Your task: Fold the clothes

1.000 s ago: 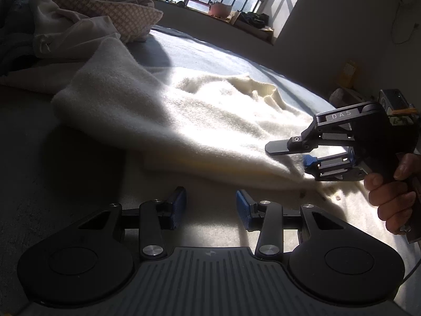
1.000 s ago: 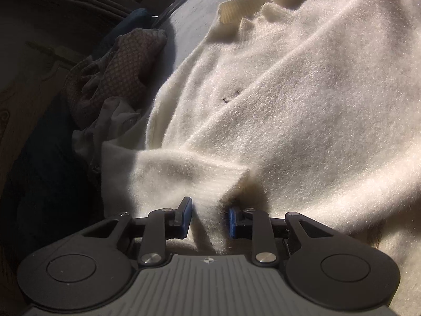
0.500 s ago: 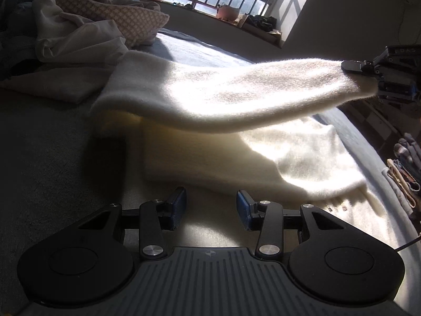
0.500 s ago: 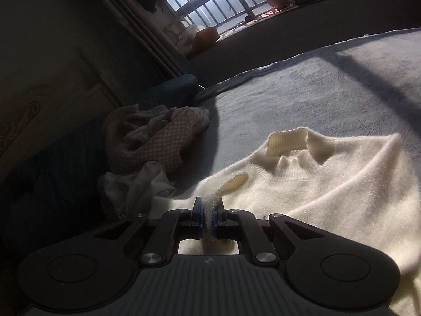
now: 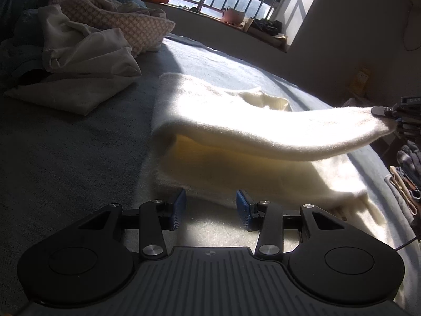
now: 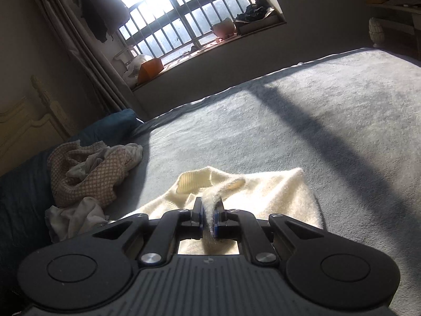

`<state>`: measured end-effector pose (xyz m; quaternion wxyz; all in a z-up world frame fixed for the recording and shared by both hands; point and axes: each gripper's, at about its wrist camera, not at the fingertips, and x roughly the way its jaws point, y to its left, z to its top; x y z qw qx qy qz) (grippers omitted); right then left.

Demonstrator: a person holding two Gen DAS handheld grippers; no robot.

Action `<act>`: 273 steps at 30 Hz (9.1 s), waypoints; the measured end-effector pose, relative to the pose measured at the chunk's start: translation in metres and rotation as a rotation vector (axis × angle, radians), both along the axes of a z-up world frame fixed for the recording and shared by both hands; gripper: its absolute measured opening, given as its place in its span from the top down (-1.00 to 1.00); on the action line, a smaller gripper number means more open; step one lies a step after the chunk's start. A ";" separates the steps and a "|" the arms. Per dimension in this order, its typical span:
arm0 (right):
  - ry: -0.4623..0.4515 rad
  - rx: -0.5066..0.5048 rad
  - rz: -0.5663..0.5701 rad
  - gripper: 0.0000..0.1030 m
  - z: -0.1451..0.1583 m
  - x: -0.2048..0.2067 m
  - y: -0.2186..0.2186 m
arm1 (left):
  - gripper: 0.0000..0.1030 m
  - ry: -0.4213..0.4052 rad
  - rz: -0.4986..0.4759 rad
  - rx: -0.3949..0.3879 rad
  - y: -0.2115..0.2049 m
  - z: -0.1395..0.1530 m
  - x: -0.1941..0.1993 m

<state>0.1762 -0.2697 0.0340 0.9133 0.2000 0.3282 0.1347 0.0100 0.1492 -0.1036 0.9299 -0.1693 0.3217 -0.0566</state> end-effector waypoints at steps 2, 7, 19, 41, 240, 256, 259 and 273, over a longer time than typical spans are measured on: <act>-0.009 -0.006 0.015 0.88 0.002 0.001 0.004 | 0.18 -0.030 0.011 0.032 0.002 0.007 0.001; -0.040 0.011 0.056 0.88 0.015 0.001 0.014 | 0.17 -0.071 0.062 0.146 0.007 0.011 0.021; -0.145 -0.022 0.156 0.88 0.060 0.002 0.036 | 0.13 -0.072 0.269 0.195 0.028 -0.009 0.060; 0.178 -0.188 0.064 0.88 -0.092 0.012 -0.013 | 0.15 -0.012 0.213 0.154 0.035 -0.009 0.027; 0.275 0.021 0.176 0.51 -0.035 -0.136 -0.012 | -0.20 0.180 -0.119 0.299 -0.027 0.036 -0.051; 0.354 -0.399 0.208 0.52 -0.104 -0.192 0.016 | -0.21 0.248 -0.116 0.395 -0.048 -0.002 -0.085; 0.345 -0.339 0.176 0.52 -0.089 -0.190 0.014 | -0.22 0.248 -0.116 0.383 -0.045 -0.002 -0.087; 0.417 -0.257 0.178 0.50 -0.093 -0.189 0.034 | -0.24 0.256 -0.109 0.352 -0.042 -0.002 -0.086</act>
